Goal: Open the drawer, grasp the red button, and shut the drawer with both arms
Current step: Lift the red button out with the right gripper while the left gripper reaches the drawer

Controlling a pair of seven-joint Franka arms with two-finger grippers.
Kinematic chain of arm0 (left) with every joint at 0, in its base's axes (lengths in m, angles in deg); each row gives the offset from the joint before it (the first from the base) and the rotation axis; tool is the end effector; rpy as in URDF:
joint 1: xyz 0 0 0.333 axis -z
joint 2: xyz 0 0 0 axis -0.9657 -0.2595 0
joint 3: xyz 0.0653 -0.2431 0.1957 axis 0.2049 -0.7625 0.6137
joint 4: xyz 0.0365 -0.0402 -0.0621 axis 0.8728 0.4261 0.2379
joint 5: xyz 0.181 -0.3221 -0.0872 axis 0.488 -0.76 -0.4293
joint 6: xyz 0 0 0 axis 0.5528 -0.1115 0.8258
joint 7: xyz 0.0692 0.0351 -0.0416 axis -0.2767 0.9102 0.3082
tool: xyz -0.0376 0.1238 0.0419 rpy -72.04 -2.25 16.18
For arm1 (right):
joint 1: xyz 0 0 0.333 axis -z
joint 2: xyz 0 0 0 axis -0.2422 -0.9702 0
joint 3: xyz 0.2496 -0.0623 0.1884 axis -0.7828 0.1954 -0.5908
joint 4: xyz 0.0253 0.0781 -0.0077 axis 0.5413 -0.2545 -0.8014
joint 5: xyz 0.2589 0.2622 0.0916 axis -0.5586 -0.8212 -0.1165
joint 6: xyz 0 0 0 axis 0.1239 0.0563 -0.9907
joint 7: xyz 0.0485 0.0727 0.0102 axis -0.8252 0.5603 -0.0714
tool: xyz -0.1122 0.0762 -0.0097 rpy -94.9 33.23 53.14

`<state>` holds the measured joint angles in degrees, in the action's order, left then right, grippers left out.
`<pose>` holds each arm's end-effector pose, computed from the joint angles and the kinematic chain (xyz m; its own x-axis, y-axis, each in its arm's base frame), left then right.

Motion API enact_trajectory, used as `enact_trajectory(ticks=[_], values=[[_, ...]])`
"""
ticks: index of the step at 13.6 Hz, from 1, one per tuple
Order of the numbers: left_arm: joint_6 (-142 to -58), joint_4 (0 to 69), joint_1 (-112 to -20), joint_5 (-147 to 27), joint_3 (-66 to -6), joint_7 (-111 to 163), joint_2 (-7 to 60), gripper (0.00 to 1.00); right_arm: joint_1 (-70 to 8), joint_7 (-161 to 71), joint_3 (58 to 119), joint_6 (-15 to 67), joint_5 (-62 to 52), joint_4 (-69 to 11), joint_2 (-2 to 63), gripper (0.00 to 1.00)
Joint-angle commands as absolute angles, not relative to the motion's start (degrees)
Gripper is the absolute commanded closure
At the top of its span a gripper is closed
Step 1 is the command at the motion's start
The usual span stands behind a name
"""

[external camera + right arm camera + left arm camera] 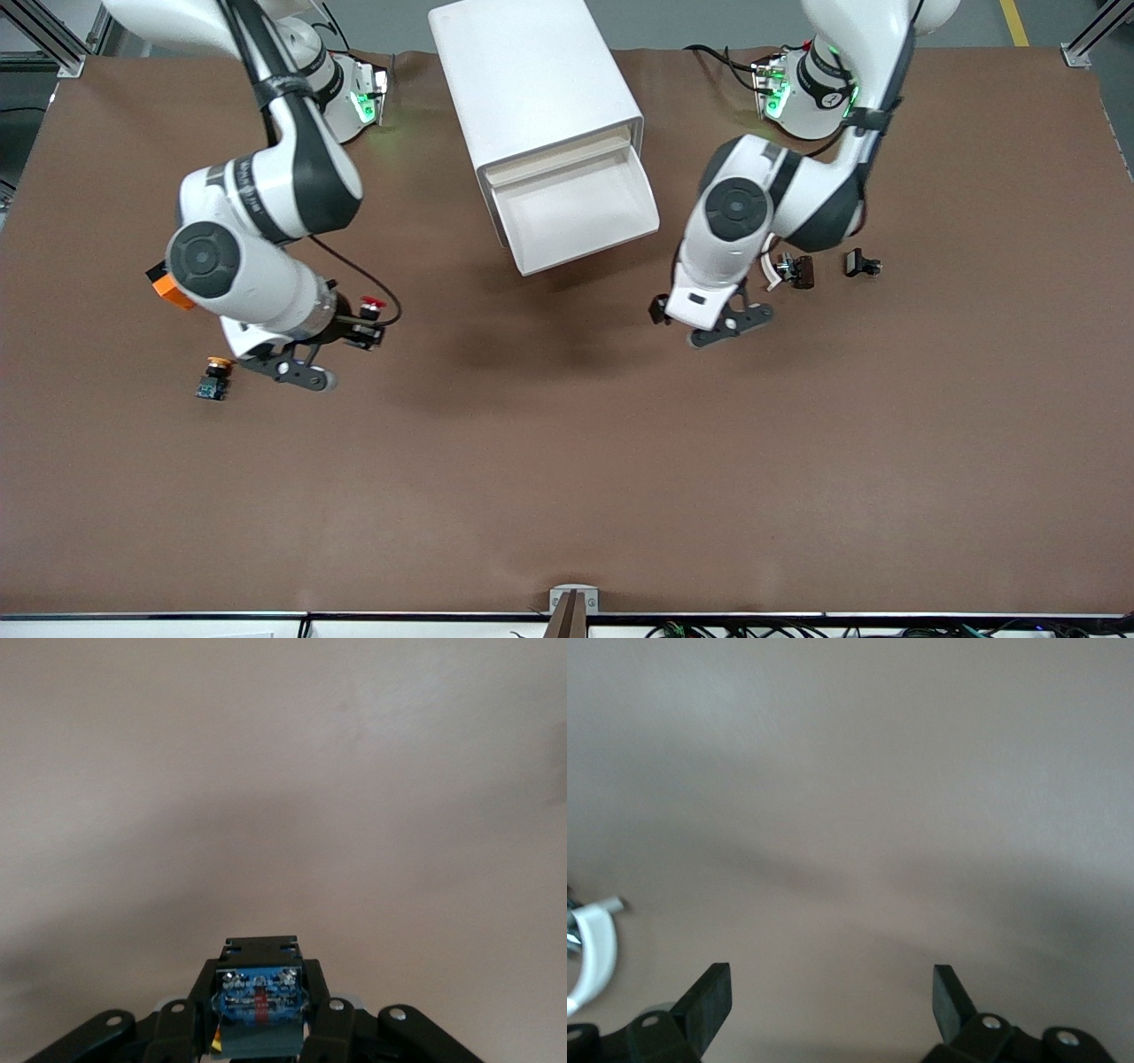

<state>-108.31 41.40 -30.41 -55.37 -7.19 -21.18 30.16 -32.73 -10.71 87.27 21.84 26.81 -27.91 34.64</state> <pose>0.5029 -0.3539 0.2915 0.9315 0.3623 -0.0333 0.3603 -0.9313 -0.0536 0.6013 0.1712 0.3703 0.9526 -0.2821 -0.1135 -0.2846 -0.9586 -0.0058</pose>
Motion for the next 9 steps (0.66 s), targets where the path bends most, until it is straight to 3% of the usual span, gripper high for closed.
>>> enact_trajectory(ticks=[1,6,9], values=[[-108.18,41.46,-30.49,-57.08,-10.49,-25.77,29.99,0.00,-27.31,-16.60,86.16,24.77,28.45,-32.25,37.26,1.00],[-101.33,41.46,-30.57,-57.35,-18.05,-32.99,30.61,0.00,-21.23,-21.28,86.16,37.24,30.91,-39.46,34.55,1.00],[-100.54,41.63,-30.57,-57.96,-21.48,-33.87,30.61,0.00,-18.77,-21.72,86.07,42.61,34.60,-39.73,30.24,1.00]])
